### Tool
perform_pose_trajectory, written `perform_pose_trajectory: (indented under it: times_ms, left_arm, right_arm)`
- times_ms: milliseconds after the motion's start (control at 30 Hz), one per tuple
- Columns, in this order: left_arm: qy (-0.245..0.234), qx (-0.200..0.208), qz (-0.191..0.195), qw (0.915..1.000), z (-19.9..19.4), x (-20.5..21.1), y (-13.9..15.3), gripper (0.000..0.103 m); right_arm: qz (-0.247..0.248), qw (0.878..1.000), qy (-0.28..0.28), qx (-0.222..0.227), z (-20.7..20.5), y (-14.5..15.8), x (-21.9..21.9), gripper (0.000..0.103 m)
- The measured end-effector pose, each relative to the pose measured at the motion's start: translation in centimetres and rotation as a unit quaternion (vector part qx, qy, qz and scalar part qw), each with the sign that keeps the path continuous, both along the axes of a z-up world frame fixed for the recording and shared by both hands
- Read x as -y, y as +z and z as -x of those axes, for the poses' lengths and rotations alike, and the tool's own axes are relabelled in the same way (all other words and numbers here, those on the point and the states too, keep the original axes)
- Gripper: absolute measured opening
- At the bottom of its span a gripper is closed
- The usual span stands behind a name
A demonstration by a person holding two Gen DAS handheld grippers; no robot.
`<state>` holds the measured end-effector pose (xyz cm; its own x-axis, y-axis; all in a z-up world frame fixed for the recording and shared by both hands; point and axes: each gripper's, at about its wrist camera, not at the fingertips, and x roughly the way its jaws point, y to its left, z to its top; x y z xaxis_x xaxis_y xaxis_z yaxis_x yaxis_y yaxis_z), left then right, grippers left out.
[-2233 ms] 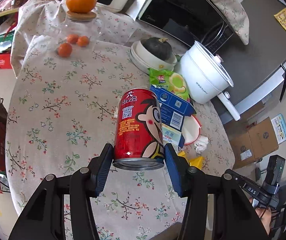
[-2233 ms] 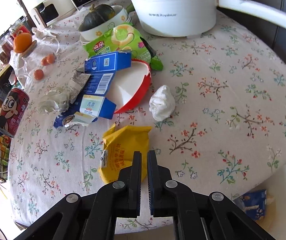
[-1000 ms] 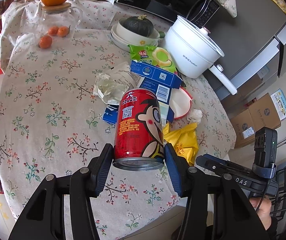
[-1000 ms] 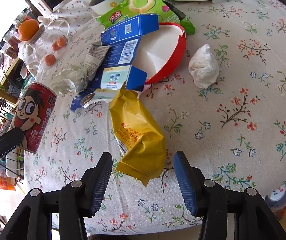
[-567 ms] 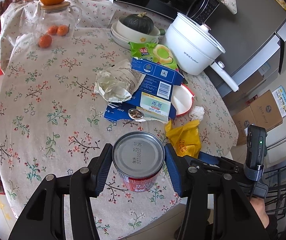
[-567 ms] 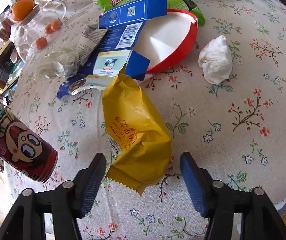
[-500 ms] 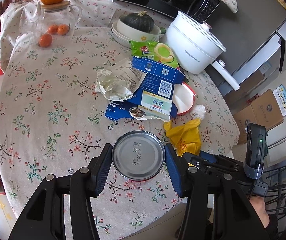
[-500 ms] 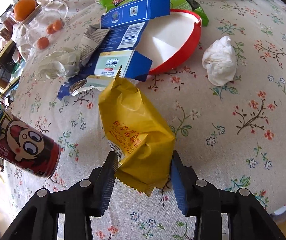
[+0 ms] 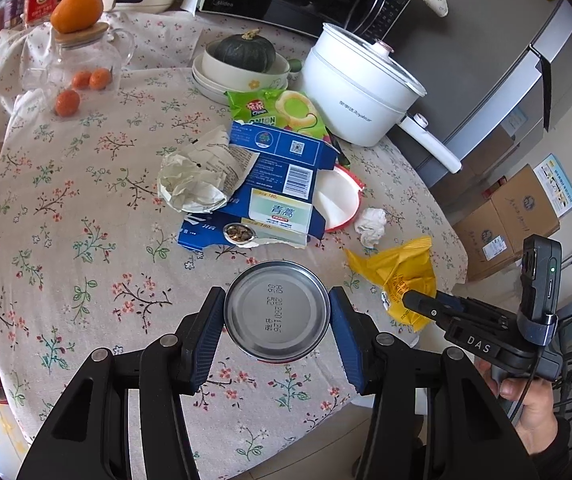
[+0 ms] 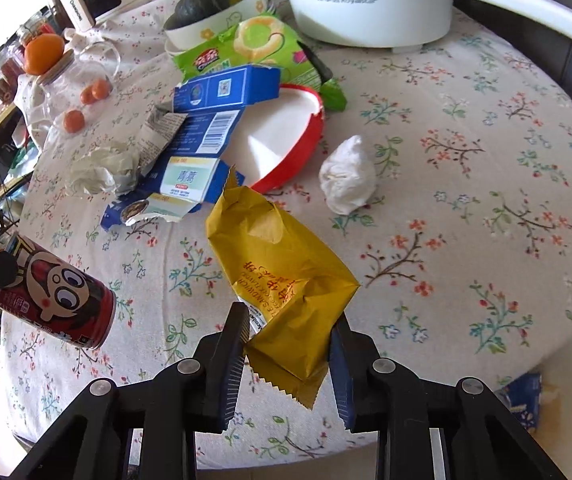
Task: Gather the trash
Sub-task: 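Carry the red can over the white bin while the right tool carries the chip bag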
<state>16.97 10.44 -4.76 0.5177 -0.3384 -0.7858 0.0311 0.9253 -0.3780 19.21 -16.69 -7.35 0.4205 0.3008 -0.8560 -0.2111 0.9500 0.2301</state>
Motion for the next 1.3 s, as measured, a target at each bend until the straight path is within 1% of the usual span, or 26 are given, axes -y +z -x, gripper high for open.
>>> perform_pose_trajectory:
  times_ms: [233,467,633,800,1000,1167,1300]
  left_arm:
    - [-0.035,0.011,0.002,0.9993,-0.2,4.0,0.8,0.055]
    - [-0.082,0.019,0.006,0.9964,-0.3,9.7,1.4,0.055]
    - [-0.123,0.022,0.011,0.9921,-0.2,14.9,1.5,0.055]
    - [-0.173,0.024,0.012,0.9845,0.4,20.5,1.2,0.055]
    - [-0.233,0.025,0.012,0.9721,1.3,27.0,-0.4,0.055]
    - [-0.268,0.005,0.007,0.9633,1.7,31.5,-3.4,0.055]
    - [-0.285,0.006,-0.008,0.9583,1.7,34.0,-5.5,0.055]
  right_arm:
    - [0.004,0.999,-0.032,0.005,1.6,1.6,4.5,0.034]
    - [0.007,0.998,-0.069,0.004,3.6,2.2,9.9,0.034]
    - [0.009,0.994,-0.106,-0.004,5.4,2.0,14.4,0.034]
    - [0.013,0.989,-0.144,-0.015,7.4,1.4,18.9,0.034]
    - [0.019,0.983,-0.181,-0.028,9.5,0.5,23.3,0.034]
    - [0.026,0.978,-0.203,-0.041,10.8,-0.5,25.9,0.034]
    - [0.029,0.975,-0.215,-0.050,11.4,-1.1,27.3,0.035]
